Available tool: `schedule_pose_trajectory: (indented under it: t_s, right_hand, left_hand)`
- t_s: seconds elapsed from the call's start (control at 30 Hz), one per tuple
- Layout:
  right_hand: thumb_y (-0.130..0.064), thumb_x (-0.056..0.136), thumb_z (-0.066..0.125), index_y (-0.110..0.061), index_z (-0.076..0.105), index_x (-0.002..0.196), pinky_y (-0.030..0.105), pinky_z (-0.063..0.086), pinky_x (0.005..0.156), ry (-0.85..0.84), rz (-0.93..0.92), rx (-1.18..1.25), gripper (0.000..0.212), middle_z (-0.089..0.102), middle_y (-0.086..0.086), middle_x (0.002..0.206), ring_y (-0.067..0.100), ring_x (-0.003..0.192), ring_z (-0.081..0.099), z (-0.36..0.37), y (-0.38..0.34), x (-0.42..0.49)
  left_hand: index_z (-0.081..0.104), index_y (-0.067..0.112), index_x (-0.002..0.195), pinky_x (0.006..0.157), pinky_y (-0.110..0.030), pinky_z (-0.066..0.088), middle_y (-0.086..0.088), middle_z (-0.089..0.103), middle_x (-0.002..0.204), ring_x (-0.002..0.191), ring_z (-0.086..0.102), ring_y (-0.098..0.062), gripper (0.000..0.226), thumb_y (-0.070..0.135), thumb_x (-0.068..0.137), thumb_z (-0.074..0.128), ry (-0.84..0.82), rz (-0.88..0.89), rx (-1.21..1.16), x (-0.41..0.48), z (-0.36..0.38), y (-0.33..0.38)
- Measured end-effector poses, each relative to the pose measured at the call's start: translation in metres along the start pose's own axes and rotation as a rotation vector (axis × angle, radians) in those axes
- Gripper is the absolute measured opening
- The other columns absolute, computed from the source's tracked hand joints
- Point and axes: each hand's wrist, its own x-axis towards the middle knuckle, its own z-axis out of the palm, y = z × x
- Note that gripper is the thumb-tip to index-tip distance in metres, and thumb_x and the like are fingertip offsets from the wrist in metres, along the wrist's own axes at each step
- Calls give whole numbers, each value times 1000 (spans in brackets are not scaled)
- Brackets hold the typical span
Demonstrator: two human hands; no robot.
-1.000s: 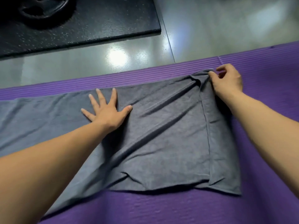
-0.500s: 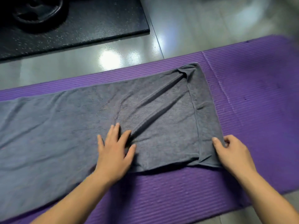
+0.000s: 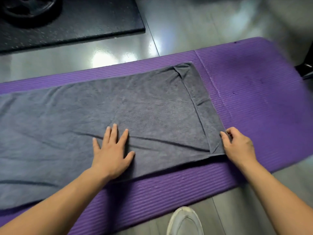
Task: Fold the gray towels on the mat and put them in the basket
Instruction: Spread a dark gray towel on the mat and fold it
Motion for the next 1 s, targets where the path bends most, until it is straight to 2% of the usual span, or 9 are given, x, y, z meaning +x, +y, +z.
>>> schedule_pose_trajectory:
  t_s: [0.1,0.23,0.37,0.47,0.67,0.77,0.83,0.9,1.0]
  right_hand:
    - [-39,95,63,-19,60,106,41,44,74,-39,13,25,24,67,9,88,39,94,66,-5,7,-2]
    - [-34,92,69,-22,52,133,44,49,89,-38,-56,54,46,62,9,117,34,107,62,1,7,-19]
    - [-20,92,69,-19,68,116,32,44,82,3,-136,64,24,55,5,99,31,93,61,10,15,-22]
    - [-8,92,66,-16,72,107,25,37,82,52,-86,109,19,56,6,98,29,95,60,12,16,-16]
    - [-4,78,67,-16,70,99,53,35,96,232,-16,-111,24,53,16,120,40,114,46,20,-17,-23]
    - [-7,73,65,-14,70,96,52,40,89,200,-327,-92,25,58,13,119,39,111,50,35,-66,-37]
    - [-18,76,61,-16,70,97,49,49,85,-1,-612,-42,23,64,8,110,37,102,59,50,-110,-49]
    - [-26,82,58,-17,70,105,46,54,88,-259,-845,-54,27,66,4,111,33,102,64,62,-157,-59]
    - [-39,87,45,-16,65,121,44,51,99,-514,-1104,-200,46,64,5,126,31,115,61,70,-228,-73]
  left_hand:
    - [-4,37,161,120,-68,2,-6,-25,167,153,-26,-25,83,67,95,37,-3,-12,7,-7,5,4]
    - [-8,36,160,119,-69,0,-10,-31,164,151,-31,-27,85,71,94,33,63,-33,12,-14,18,1]
    - [-5,37,161,119,-70,-1,-9,-28,165,152,-29,-26,89,78,84,9,114,-10,36,-15,28,-8]
    - [-6,36,161,116,-72,1,-10,-27,166,152,-28,-27,93,82,81,7,141,-53,50,-18,34,-15]
    - [-26,33,154,117,-70,3,-11,-33,163,152,-29,-30,98,86,76,1,-7,-147,107,-32,29,-23]
    - [9,34,161,112,-59,30,-16,4,168,154,9,-34,92,80,81,15,-20,-27,176,-29,-2,-37]
    - [43,27,144,100,-48,47,-11,40,151,137,40,-32,73,70,88,25,-1,81,206,-17,-32,-59]
    - [53,22,128,93,-43,51,-9,56,132,123,54,-31,50,57,96,40,-58,71,178,2,-67,-91]
    - [54,20,125,90,-42,53,-7,65,124,114,61,-32,42,51,98,47,-105,22,230,14,-114,-150]
